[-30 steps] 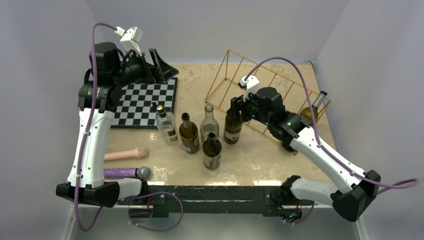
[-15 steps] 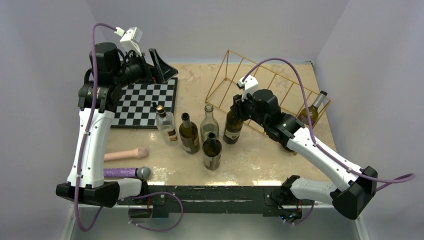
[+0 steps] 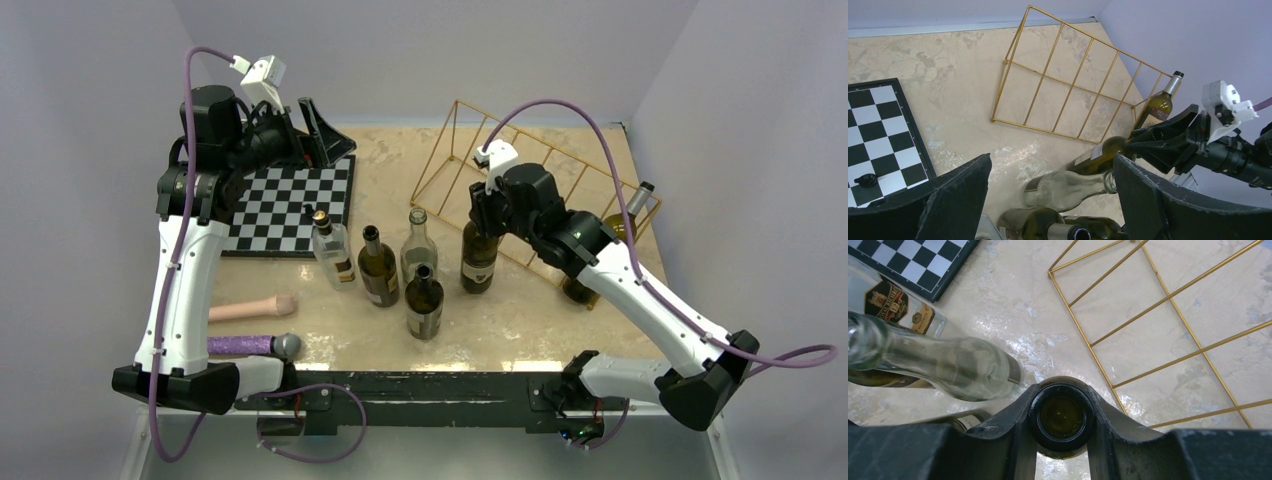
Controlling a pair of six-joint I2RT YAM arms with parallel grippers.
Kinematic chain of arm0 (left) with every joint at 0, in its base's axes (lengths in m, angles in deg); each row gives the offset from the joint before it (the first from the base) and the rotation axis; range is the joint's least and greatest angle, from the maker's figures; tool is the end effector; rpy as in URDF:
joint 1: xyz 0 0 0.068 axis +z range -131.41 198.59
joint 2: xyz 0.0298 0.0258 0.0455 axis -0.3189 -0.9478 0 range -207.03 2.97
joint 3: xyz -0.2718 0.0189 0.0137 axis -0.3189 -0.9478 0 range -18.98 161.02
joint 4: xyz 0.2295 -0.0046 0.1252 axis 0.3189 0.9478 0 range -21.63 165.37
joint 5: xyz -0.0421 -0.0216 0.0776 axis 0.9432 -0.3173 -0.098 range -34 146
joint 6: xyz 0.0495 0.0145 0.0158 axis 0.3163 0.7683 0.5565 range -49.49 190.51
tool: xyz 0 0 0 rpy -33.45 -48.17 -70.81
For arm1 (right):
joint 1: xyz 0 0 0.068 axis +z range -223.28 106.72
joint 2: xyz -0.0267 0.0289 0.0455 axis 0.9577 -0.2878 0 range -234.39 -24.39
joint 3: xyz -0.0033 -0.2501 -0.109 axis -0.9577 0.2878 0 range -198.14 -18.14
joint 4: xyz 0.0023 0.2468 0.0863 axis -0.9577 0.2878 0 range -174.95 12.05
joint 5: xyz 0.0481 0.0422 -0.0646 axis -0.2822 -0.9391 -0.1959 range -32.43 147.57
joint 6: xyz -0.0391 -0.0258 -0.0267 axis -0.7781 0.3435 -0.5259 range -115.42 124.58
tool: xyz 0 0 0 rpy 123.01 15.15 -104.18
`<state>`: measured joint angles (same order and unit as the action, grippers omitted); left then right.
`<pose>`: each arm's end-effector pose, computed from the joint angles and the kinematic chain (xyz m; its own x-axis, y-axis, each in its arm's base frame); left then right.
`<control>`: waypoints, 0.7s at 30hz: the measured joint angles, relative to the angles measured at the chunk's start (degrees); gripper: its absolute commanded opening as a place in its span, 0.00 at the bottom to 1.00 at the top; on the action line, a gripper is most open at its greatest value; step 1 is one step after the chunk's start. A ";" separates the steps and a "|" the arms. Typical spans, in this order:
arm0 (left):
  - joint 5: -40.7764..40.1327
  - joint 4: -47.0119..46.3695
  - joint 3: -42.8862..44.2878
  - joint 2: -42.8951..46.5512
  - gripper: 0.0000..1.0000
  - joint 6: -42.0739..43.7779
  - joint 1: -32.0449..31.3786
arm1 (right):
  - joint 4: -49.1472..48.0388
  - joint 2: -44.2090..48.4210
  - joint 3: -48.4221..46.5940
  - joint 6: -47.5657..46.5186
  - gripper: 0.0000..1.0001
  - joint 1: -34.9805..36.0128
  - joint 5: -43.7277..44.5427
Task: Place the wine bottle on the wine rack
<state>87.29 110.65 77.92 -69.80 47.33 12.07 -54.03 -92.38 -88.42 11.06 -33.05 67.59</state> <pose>0.2365 -0.0455 0.4879 -0.5158 -0.2796 -0.8098 0.4182 0.7428 -0.5228 0.2020 0.1626 0.3758 -0.4222 -0.2115 -0.8815 -0.4748 0.8800 0.0162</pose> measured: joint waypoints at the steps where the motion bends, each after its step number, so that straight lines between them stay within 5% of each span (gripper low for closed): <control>1: 0.00 0.09 0.02 0.00 0.95 0.02 0.00 | 1.75 -0.11 -1.64 0.00 0.00 0.00 0.33; 10: 0.02 0.28 0.02 0.00 0.95 0.04 0.00 | 9.77 1.07 -11.96 0.17 0.00 -1.57 5.97; 21: 0.61 0.28 0.02 0.00 0.95 0.00 0.00 | 19.17 5.11 -12.17 3.89 0.00 -15.28 8.31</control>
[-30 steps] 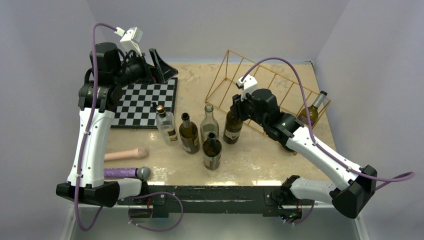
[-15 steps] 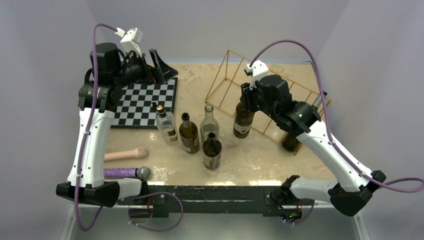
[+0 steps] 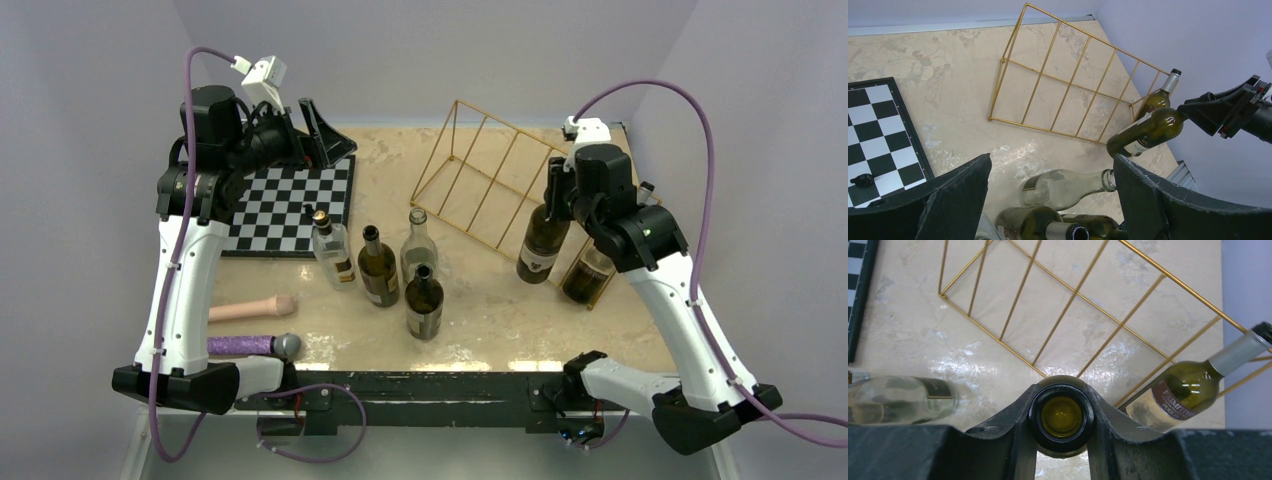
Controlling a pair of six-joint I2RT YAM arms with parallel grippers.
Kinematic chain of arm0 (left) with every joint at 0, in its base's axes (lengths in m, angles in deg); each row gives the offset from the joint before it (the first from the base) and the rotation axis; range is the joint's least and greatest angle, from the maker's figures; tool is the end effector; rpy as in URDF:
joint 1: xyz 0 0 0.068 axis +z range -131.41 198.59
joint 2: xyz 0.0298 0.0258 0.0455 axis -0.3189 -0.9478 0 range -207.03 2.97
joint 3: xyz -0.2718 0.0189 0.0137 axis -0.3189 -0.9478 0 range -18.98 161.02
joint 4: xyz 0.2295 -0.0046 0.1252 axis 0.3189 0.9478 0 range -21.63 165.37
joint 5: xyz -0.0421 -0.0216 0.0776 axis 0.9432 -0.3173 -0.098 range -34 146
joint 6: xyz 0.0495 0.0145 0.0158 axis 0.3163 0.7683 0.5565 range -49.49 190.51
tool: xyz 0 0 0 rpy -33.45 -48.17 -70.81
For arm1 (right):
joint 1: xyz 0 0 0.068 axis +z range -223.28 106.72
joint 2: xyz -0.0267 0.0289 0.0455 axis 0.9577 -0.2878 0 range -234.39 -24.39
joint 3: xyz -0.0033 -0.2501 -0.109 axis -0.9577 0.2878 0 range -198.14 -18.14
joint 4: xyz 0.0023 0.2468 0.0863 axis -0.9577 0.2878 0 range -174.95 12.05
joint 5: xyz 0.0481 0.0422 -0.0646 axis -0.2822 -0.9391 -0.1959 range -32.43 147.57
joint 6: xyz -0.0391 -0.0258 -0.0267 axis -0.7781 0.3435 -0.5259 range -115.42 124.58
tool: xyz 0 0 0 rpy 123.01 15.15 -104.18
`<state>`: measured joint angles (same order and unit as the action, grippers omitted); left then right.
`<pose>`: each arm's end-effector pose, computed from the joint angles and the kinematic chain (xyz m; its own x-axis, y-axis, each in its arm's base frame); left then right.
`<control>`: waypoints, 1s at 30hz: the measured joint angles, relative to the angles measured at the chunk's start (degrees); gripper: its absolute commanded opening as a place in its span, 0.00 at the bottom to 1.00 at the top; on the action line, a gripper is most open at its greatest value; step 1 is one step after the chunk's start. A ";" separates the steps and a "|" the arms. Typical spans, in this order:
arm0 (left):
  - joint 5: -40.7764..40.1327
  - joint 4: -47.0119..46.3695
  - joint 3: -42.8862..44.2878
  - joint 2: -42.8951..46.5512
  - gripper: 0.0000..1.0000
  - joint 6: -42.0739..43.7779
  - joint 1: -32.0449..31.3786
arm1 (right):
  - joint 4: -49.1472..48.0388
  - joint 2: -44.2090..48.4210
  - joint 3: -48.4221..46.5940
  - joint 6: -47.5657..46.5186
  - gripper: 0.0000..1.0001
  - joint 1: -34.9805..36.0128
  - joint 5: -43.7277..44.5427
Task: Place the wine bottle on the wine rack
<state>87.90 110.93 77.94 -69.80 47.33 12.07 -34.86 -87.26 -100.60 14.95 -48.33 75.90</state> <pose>0.2361 -0.0458 0.4876 -0.5225 -0.2766 -0.8065 0.4231 0.7371 -0.5269 0.1890 0.0755 0.4325 -0.4806 -0.0351 -0.8762 -0.0693 0.9976 -0.0019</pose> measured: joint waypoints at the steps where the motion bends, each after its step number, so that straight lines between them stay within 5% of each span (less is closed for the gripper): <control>1: 0.07 0.00 0.00 0.00 0.95 -0.02 0.00 | 0.44 0.17 0.02 0.50 0.00 -1.01 0.15; 30: -0.50 0.42 0.00 0.37 0.95 0.07 0.00 | 0.46 -6.47 1.46 10.40 0.00 -12.28 3.69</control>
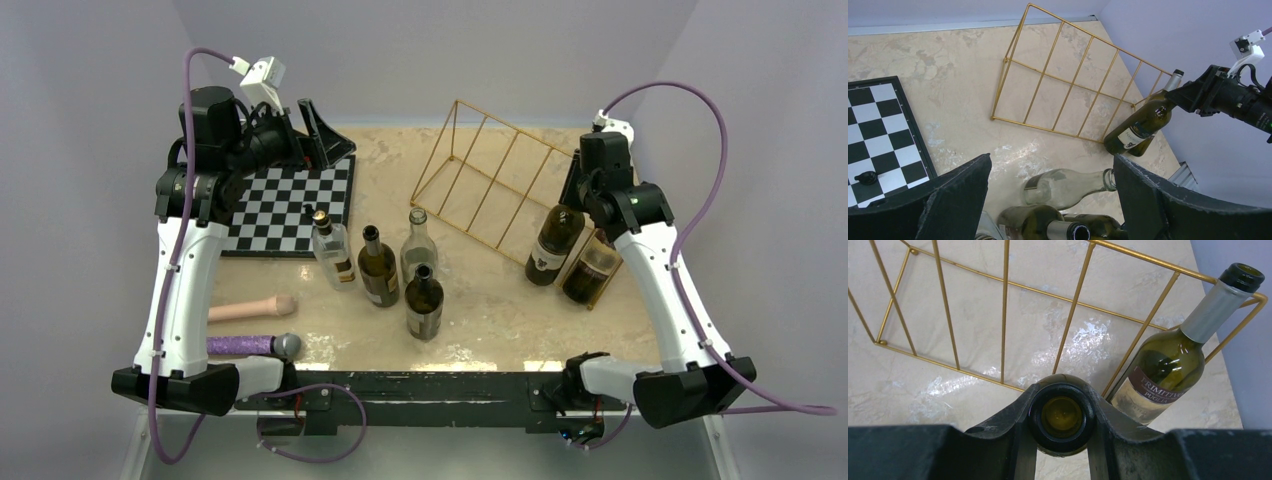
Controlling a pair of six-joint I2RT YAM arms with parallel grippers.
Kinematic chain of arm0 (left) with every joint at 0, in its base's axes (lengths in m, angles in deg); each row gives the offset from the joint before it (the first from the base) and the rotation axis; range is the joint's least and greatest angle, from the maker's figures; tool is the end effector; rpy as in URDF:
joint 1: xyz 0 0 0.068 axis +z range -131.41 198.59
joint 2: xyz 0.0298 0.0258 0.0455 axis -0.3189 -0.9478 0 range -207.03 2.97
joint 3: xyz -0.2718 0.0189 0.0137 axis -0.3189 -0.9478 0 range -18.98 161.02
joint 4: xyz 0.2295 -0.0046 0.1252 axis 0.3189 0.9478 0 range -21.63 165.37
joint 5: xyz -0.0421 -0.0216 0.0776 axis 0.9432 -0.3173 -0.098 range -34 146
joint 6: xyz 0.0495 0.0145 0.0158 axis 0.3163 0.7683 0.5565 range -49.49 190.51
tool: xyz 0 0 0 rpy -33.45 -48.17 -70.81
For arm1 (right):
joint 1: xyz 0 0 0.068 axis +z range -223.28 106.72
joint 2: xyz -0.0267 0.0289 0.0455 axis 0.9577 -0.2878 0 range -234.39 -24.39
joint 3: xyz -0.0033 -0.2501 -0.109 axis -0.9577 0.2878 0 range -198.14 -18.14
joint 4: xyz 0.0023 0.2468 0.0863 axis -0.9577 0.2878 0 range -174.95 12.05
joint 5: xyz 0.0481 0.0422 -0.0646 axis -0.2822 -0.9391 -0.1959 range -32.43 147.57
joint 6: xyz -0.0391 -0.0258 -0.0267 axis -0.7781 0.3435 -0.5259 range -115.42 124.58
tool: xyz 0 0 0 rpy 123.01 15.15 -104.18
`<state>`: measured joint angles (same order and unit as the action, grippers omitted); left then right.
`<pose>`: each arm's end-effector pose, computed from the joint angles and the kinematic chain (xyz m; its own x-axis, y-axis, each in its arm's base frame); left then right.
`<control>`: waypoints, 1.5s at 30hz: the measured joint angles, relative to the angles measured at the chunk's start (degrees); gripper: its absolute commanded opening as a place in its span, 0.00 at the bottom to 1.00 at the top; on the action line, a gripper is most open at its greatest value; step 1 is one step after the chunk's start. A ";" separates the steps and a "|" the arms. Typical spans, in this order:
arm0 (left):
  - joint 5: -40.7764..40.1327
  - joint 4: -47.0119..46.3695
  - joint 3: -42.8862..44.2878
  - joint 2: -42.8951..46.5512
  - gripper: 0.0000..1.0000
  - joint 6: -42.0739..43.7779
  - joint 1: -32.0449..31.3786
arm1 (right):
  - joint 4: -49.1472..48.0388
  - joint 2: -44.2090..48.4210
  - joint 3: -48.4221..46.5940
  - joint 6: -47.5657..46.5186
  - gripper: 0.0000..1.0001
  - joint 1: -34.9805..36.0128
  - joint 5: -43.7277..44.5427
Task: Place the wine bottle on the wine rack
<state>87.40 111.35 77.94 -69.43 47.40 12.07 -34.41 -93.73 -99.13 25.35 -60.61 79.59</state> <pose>0.2336 -0.0452 0.4882 -0.5202 -0.2777 -0.8077 0.4173 0.7424 -0.5241 0.2352 0.0391 0.4017 -0.5439 0.2147 -0.8112 0.2934 0.9544 0.0559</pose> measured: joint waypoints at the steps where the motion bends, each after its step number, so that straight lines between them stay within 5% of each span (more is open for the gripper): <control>1: -0.09 0.02 0.00 0.00 0.95 0.11 0.00 | -0.22 -0.39 0.20 0.00 0.00 -0.13 0.04; 22: -2.36 2.49 0.42 0.52 0.96 1.70 0.00 | -5.88 -5.46 2.54 0.33 0.01 -6.45 -0.37; 29: -2.73 2.60 0.44 0.76 0.96 1.70 0.00 | -8.90 -8.87 2.08 1.07 0.22 -8.76 -0.55; 45: -3.37 2.99 0.44 1.03 0.96 1.92 0.00 | -9.33 -14.25 -1.05 3.61 0.34 -10.69 1.70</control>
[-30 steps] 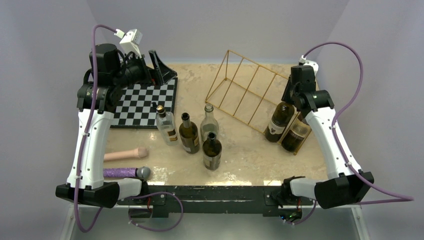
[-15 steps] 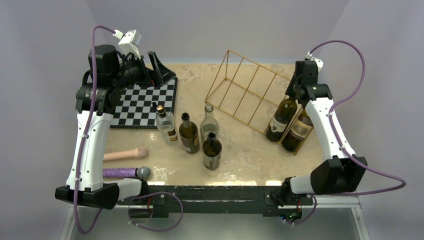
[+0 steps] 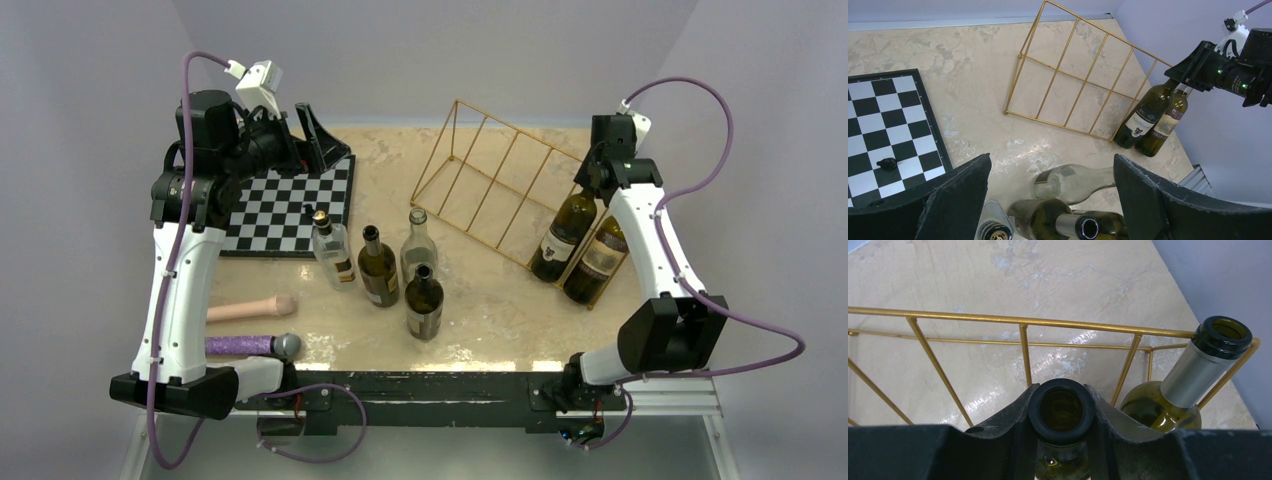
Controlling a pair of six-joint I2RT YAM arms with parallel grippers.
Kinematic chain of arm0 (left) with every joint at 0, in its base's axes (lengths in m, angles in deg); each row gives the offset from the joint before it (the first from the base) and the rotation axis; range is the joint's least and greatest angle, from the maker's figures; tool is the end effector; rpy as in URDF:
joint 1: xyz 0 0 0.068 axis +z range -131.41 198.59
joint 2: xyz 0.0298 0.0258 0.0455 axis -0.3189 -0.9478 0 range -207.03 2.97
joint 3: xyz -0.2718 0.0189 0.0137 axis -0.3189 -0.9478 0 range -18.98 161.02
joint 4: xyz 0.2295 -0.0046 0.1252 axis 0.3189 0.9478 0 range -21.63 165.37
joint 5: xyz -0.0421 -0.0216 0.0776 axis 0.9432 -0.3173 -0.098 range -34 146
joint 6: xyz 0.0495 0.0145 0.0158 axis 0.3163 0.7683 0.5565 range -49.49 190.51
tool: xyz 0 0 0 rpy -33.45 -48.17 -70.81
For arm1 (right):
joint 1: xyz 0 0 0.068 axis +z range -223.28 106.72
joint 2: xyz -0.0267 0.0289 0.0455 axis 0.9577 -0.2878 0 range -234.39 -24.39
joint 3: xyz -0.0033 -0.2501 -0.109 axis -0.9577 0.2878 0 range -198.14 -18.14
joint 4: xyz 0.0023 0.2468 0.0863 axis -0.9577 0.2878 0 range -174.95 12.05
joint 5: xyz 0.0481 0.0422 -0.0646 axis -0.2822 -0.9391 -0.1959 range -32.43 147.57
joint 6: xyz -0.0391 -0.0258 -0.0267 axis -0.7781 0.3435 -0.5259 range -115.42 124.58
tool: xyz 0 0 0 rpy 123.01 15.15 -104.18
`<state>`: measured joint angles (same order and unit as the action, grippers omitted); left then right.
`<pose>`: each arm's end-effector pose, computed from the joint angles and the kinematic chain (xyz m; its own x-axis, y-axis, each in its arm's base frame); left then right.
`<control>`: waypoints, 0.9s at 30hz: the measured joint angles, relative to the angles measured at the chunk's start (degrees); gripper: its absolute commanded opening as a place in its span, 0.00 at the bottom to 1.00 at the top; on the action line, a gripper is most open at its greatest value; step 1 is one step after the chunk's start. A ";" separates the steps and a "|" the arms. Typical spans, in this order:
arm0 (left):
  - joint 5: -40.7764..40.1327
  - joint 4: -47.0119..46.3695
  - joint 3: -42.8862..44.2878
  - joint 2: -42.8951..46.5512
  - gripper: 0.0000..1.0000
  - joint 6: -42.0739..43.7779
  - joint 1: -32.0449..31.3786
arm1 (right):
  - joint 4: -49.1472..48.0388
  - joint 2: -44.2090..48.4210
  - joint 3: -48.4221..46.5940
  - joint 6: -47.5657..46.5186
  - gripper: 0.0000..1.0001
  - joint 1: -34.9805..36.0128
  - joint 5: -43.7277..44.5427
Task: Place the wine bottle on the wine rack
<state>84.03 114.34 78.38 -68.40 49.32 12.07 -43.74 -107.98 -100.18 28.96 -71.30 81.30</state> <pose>0.2254 -0.0425 0.4888 -0.5114 -0.2626 -0.8182 0.3800 0.7849 -0.4894 0.3157 -0.0035 0.3569 -0.5092 0.3606 -0.7815 0.5203 0.8523 0.0542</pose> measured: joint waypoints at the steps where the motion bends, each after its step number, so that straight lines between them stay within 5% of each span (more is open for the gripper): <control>1: -0.02 0.00 0.00 0.04 0.96 0.00 0.00 | 0.00 -0.13 0.00 0.28 0.35 -0.24 0.02; 11: -0.20 0.04 0.00 0.09 0.96 0.46 0.00 | 0.57 -4.22 0.20 2.64 0.44 -2.45 -0.76; 27: -0.20 0.46 1.25 0.09 0.96 0.85 0.00 | 3.58 -4.02 0.42 2.99 0.78 -4.13 -2.73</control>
<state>83.84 114.80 79.63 -68.31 50.18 12.07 -40.15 -112.00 -99.77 31.95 -75.43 78.56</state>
